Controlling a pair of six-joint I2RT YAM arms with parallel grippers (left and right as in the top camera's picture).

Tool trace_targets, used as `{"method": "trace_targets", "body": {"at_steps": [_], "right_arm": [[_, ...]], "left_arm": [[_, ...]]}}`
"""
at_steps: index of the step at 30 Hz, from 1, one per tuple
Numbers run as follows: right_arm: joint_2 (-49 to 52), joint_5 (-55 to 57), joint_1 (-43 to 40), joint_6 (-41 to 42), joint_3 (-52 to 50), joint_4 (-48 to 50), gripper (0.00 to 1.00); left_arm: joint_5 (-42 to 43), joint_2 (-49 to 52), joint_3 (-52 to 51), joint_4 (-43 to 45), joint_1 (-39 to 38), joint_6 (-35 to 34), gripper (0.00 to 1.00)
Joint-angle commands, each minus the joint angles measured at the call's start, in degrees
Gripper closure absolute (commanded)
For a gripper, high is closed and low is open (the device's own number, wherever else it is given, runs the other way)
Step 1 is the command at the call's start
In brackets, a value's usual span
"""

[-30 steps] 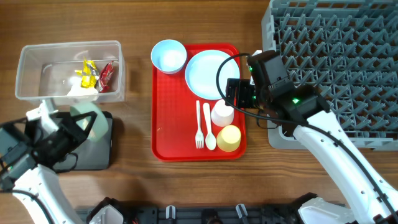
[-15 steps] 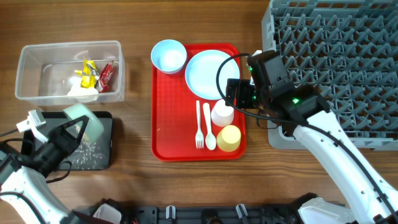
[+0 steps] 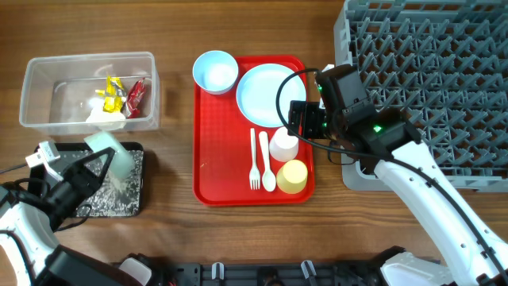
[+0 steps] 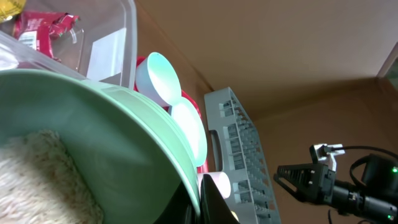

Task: Sort waste into correct bins and load items into the dishwasher rack
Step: 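Tilt the green bowl to pour rice onto the black tray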

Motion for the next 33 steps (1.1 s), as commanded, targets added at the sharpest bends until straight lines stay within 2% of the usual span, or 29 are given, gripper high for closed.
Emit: {"method": "trace_targets", "body": {"at_steps": [1, 7, 20, 33], "right_arm": [[-0.28, -0.83, -0.02, 0.0, -0.02, -0.15, 0.0], [-0.31, -0.94, -0.02, 0.0, -0.02, -0.39, 0.0], [-0.28, -0.92, -0.02, 0.0, -0.02, -0.81, 0.0], [-0.28, -0.94, -0.02, 0.0, -0.02, -1.25, 0.0]], "left_arm": [[3.02, 0.9, -0.37, -0.85, 0.31, 4.87, 0.96], [4.0, 1.55, -0.37, -1.84, 0.31, 6.36, 0.96], [11.56, 1.55, -0.37, -3.52, 0.31, 6.43, 0.96], [11.78, 1.55, -0.37, -6.75, 0.31, 6.25, 0.96]]}}
